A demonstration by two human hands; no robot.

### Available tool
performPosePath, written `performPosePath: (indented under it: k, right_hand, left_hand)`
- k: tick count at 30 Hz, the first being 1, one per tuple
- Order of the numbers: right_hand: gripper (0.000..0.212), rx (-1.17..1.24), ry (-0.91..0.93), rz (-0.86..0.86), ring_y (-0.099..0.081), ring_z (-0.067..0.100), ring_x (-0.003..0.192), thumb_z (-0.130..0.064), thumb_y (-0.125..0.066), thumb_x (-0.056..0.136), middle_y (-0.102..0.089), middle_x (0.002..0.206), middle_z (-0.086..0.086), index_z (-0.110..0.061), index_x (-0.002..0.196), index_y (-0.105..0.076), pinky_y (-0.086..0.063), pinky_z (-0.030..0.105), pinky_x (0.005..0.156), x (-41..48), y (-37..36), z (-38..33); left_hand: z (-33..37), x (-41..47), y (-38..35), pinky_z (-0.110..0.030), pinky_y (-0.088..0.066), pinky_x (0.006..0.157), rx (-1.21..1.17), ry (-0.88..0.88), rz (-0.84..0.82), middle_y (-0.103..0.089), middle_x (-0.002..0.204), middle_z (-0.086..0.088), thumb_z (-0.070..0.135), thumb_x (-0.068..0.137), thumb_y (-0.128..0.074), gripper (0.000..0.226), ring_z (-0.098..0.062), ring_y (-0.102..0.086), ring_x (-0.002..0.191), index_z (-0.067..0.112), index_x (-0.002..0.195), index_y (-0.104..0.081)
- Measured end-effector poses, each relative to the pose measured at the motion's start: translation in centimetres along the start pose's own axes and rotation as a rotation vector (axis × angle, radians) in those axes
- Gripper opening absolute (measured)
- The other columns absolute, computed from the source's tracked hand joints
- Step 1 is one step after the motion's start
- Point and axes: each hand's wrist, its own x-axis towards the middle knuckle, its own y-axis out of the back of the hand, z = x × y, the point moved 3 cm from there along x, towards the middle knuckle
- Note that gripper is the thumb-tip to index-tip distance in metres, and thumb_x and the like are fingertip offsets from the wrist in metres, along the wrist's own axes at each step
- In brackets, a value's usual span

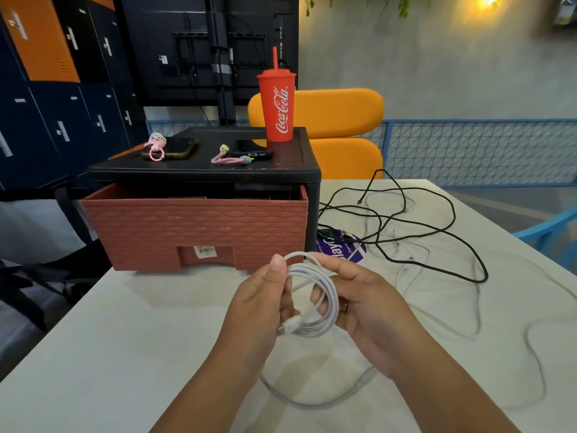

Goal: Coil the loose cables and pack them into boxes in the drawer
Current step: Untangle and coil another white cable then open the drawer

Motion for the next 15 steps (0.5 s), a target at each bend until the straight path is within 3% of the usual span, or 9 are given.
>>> performPosePath:
  k: [3,5,7,10,13,15]
  right_hand:
    - [0.03,-0.079,-0.02,-0.008,-0.057,0.012,0.063,0.002,-0.043,0.088,-0.066,0.073,0.011,-0.011,0.084,-0.07,-0.05,0.024,0.071,0.0,-0.7,-0.4]
    - [0.028,-0.11,-0.069,-0.002,-0.058,0.013,0.07,-0.01,-0.043,0.093,-0.065,0.071,0.007,-0.009,0.084,-0.07,-0.048,0.028,0.086,-0.1,-1.0,-0.1]
    - [0.036,-0.151,-0.037,0.002,-0.061,0.01,0.074,-0.024,-0.041,0.095,-0.067,0.069,-0.001,-0.017,0.084,-0.075,-0.046,0.029,0.093,-0.2,-1.3,0.4]
    - [0.026,-0.201,0.012,0.013,-0.062,0.006,0.082,-0.038,-0.053,0.088,-0.069,0.081,-0.006,-0.022,0.085,-0.074,-0.046,0.026,0.092,-0.2,-1.3,0.9]
    - [0.008,-0.434,0.082,0.035,-0.059,-0.003,0.07,-0.028,-0.062,0.085,-0.067,0.079,-0.009,-0.029,0.092,-0.067,-0.047,0.012,0.074,0.1,-1.4,0.9]
    - [0.009,-0.529,0.08,0.091,-0.055,0.002,0.066,-0.024,-0.064,0.084,-0.063,0.078,-0.001,-0.03,0.091,-0.064,-0.049,0.023,0.073,0.2,-1.4,1.2]
  left_hand:
    - [0.1,0.2,0.5,-0.026,-0.04,0.06,0.015,-0.033,0.042,-0.033,0.048,0.008,0.058,0.072,-0.04,0.042,-0.006,-0.036,0.046,0.019,0.059,-0.047]
    - [0.3,0.3,0.8,-0.03,-0.039,0.062,-0.013,-0.062,0.061,-0.032,0.047,0.009,0.059,0.073,-0.041,0.041,-0.006,-0.035,0.046,0.023,0.054,-0.05]
    - [0.4,0.4,1.0,-0.023,-0.039,0.055,-0.009,-0.085,0.085,-0.031,0.046,0.009,0.058,0.075,-0.04,0.043,-0.005,-0.034,0.046,0.023,0.051,-0.049]
    - [0.5,0.5,1.3,-0.016,-0.037,0.049,0.03,-0.118,0.129,-0.033,0.045,0.009,0.057,0.077,-0.038,0.045,-0.005,-0.034,0.045,0.016,0.057,-0.043]
    - [0.6,0.5,1.3,-0.017,-0.036,0.049,0.025,-0.151,0.158,-0.033,0.045,0.01,0.055,0.077,-0.039,0.044,-0.005,-0.034,0.045,0.016,0.058,-0.042]
    - [0.6,0.5,1.3,-0.022,-0.035,0.054,0.034,-0.165,0.175,-0.035,0.045,0.01,0.055,0.078,-0.039,0.043,-0.005,-0.036,0.046,0.018,0.057,-0.043]
